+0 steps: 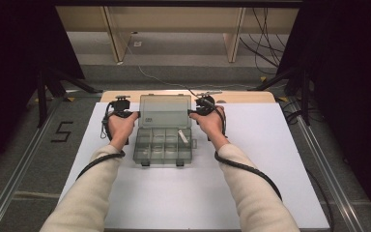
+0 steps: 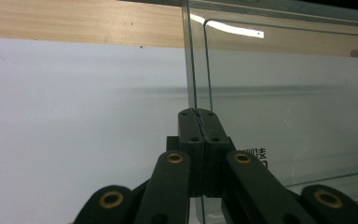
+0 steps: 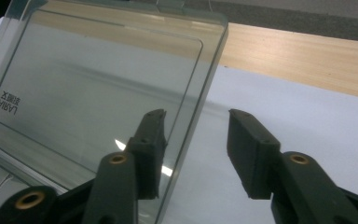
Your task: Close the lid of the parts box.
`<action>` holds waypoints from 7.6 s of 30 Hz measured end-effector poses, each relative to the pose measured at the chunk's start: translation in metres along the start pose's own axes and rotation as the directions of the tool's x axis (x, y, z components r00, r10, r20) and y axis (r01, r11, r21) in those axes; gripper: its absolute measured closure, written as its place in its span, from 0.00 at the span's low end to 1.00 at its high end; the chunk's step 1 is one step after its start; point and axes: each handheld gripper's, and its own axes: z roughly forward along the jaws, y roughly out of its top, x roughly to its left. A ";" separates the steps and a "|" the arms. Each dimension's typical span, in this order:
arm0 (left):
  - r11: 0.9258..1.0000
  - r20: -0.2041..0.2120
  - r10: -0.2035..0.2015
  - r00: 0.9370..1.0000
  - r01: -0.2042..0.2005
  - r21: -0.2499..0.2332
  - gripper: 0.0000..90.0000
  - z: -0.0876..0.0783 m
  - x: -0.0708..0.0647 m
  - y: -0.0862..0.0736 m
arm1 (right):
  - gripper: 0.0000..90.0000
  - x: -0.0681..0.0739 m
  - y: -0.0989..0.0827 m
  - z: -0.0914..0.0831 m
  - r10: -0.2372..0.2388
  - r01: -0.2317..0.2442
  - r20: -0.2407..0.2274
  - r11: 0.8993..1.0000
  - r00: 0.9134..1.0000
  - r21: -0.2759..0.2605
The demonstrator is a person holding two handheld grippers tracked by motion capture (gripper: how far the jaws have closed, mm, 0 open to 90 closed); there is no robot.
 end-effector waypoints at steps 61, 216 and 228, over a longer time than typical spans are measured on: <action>0.997 0.037 -0.010 0.999 0.013 -0.070 0.92 0.003 -0.002 0.008 | 1.00 0.017 -0.004 0.003 0.144 -0.140 0.105 0.989 0.984 -0.046; 0.950 0.021 0.171 0.985 -0.159 -0.269 0.97 -0.065 -0.020 0.014 | 0.98 0.033 0.001 -0.057 -0.003 0.020 0.060 0.959 0.998 -0.282; 0.943 0.013 0.189 0.982 -0.178 -0.281 0.97 -0.070 -0.021 0.008 | 0.98 0.035 -0.005 -0.062 -0.012 0.029 0.056 0.953 0.998 -0.302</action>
